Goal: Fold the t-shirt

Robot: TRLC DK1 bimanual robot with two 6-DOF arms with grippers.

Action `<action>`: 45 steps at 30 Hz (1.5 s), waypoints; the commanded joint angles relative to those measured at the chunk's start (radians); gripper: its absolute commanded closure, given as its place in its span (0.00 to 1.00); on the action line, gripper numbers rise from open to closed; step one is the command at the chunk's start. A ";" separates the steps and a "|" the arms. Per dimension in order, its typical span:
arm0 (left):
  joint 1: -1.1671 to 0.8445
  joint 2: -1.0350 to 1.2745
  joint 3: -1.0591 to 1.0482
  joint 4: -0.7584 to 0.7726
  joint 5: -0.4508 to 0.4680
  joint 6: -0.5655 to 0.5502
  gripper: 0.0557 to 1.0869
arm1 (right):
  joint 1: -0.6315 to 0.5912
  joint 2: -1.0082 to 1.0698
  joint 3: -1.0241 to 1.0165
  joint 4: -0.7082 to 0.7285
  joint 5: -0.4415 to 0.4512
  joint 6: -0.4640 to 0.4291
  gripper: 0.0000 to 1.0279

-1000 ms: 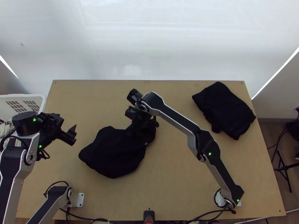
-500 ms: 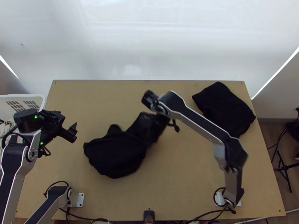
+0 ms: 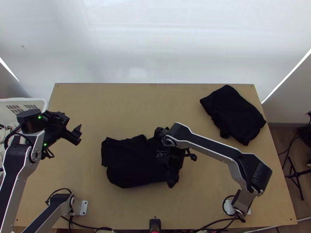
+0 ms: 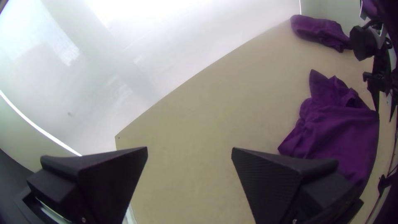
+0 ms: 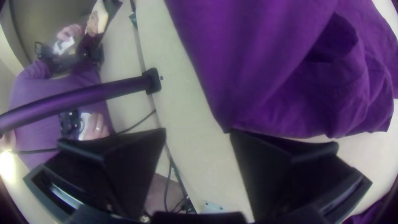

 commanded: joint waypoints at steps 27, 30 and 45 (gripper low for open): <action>-0.054 0.039 0.018 -0.023 -0.082 0.041 0.04 | -0.132 0.005 0.230 0.265 0.310 0.224 0.50; -0.054 0.048 0.016 -0.023 -0.082 0.039 0.04 | -0.131 -0.011 0.172 0.257 0.313 0.225 0.50; -0.069 0.048 0.004 -0.017 -0.102 0.022 0.04 | -0.080 0.006 0.074 0.313 0.310 0.236 0.50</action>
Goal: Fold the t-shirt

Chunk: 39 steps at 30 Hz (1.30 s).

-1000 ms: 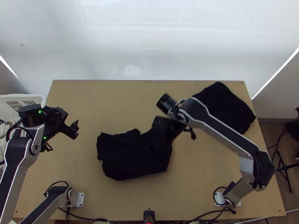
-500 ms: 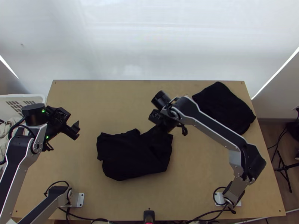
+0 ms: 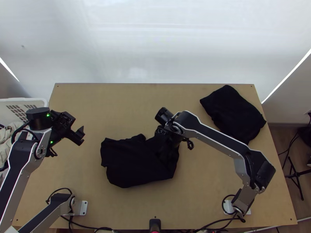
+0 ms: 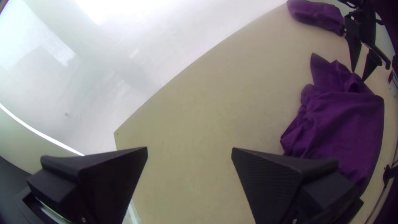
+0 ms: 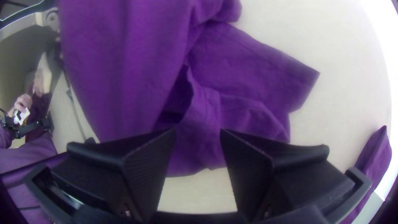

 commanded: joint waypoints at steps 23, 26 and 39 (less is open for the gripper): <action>-0.031 0.007 0.016 0.003 -0.019 0.012 0.04 | -0.306 -0.278 -0.031 0.128 -0.001 0.033 0.97; -0.032 0.015 0.025 0.005 -0.019 0.011 0.04 | -0.438 -0.374 -0.020 0.147 -0.001 0.047 0.97; -0.046 0.021 0.042 0.002 -0.035 0.008 0.04 | -0.881 -0.341 -0.212 0.137 0.009 0.147 0.76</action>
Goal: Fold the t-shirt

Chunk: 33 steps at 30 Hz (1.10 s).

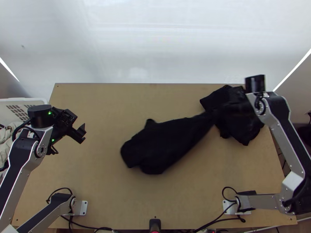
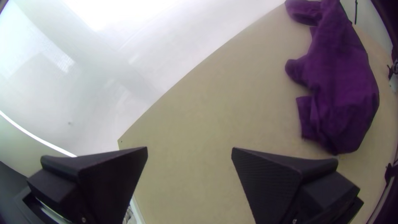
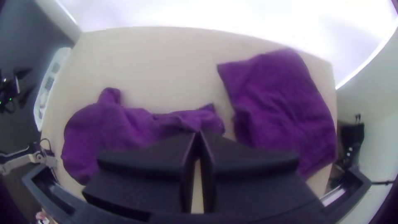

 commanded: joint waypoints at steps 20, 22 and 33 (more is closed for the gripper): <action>-0.011 -0.009 -0.008 -0.005 -0.037 0.000 0.04 | 0.408 0.350 0.226 -0.034 0.065 -0.026 0.31; -0.007 -0.011 -0.010 -0.004 -0.037 -0.001 0.04 | 0.408 0.399 0.214 -0.034 0.065 -0.029 0.31; -0.007 -0.008 -0.053 0.010 -0.037 -0.018 0.04 | 0.369 0.521 0.155 -0.035 0.068 -0.029 0.32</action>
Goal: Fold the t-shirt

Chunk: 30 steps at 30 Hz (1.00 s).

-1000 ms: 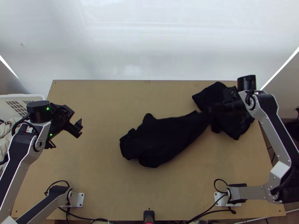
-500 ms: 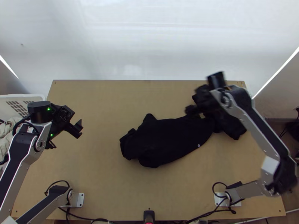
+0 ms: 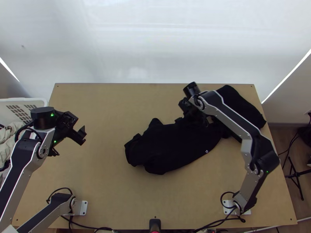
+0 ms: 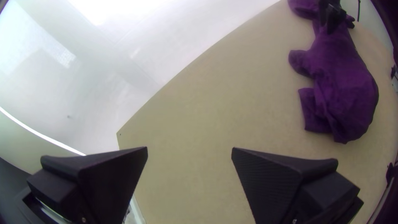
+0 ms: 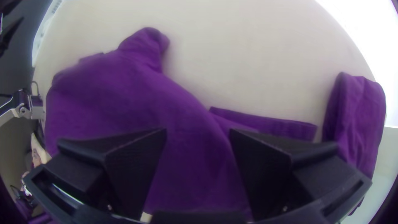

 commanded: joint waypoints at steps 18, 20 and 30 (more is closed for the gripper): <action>0.005 -0.007 -0.016 0.012 -0.005 0.000 0.04 | 0.000 -0.238 -0.115 -0.255 -0.056 -0.171 0.97; 0.002 -0.007 -0.021 0.015 -0.005 0.000 0.04 | 0.004 -0.313 -0.152 -0.346 -0.082 -0.265 0.97; -0.019 0.018 -0.014 0.031 -0.005 -0.003 0.04 | 0.250 -0.548 -0.592 -0.446 -0.140 -0.452 0.97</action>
